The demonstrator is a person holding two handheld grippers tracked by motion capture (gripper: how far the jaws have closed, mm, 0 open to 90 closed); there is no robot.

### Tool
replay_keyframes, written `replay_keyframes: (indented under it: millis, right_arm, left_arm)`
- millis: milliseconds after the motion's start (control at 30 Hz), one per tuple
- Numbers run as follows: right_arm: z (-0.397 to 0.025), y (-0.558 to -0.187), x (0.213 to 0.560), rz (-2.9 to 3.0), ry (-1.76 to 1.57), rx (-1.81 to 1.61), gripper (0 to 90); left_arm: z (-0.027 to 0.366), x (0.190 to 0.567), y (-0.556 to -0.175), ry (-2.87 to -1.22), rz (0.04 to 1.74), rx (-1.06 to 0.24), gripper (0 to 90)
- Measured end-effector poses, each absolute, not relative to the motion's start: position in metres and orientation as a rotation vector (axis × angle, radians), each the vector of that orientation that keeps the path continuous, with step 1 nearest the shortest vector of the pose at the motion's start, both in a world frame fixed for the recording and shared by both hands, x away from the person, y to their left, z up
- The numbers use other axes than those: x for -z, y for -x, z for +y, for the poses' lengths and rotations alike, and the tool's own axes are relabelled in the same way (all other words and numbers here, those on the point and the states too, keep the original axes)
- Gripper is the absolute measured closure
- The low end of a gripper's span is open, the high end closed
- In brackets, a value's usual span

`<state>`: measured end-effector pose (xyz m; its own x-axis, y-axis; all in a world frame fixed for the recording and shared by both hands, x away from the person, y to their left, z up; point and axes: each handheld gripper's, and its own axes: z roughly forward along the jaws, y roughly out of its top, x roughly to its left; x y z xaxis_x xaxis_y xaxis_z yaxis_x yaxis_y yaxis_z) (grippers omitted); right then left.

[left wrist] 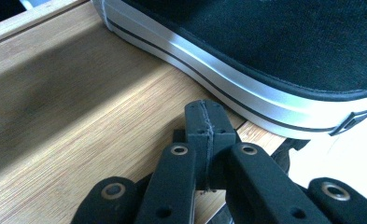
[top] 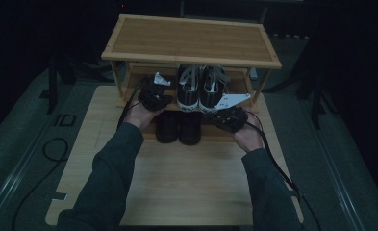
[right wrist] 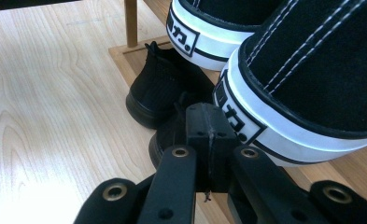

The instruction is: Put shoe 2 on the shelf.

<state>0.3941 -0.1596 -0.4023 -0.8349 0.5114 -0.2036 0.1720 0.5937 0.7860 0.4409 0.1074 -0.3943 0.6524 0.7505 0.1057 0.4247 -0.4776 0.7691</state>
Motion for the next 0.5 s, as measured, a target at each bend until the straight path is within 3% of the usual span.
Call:
replay_keyframes:
  millis: [500]
  right_arm:
    - [-0.1554, -0.3986, 0.4055, 2.414, -0.561, -1.115, 90.0]
  left_arm:
    - [0.1075, 0.3943, -0.4409, -2.134, 0.905, -0.571, 90.0]
